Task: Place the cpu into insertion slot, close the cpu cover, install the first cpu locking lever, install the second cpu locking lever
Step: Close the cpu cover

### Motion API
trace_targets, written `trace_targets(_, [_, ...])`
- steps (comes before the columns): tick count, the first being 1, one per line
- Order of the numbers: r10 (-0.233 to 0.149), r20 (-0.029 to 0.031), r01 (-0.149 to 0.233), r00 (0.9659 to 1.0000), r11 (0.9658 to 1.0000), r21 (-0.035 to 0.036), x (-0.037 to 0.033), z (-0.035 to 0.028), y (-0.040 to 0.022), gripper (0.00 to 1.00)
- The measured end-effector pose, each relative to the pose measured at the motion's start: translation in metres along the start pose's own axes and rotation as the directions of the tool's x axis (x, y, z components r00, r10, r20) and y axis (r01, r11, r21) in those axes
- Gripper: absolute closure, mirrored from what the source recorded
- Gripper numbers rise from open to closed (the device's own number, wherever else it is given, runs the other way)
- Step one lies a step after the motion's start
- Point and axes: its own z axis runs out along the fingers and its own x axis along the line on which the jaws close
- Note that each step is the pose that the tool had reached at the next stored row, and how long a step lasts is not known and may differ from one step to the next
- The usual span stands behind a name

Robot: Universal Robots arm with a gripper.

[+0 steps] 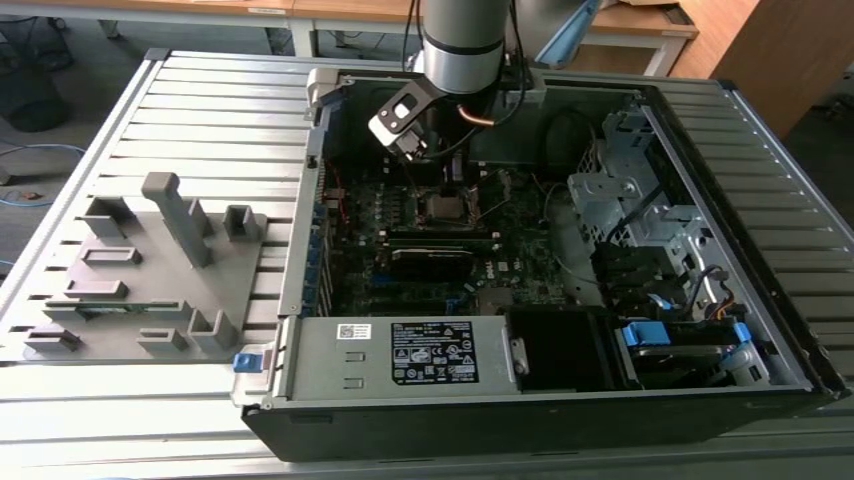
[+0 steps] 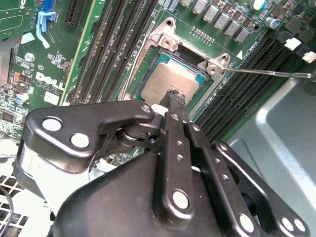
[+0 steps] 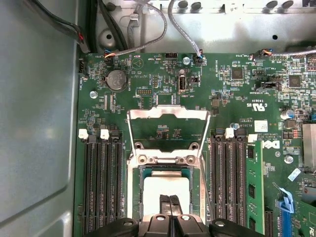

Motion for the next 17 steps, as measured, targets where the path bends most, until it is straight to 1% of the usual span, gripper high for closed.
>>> trace_targets(17, [0.0, 0.0015, 0.0, 1.0, 1.0, 0.0002, 0.0, -0.0028, 0.0001, 0.89])
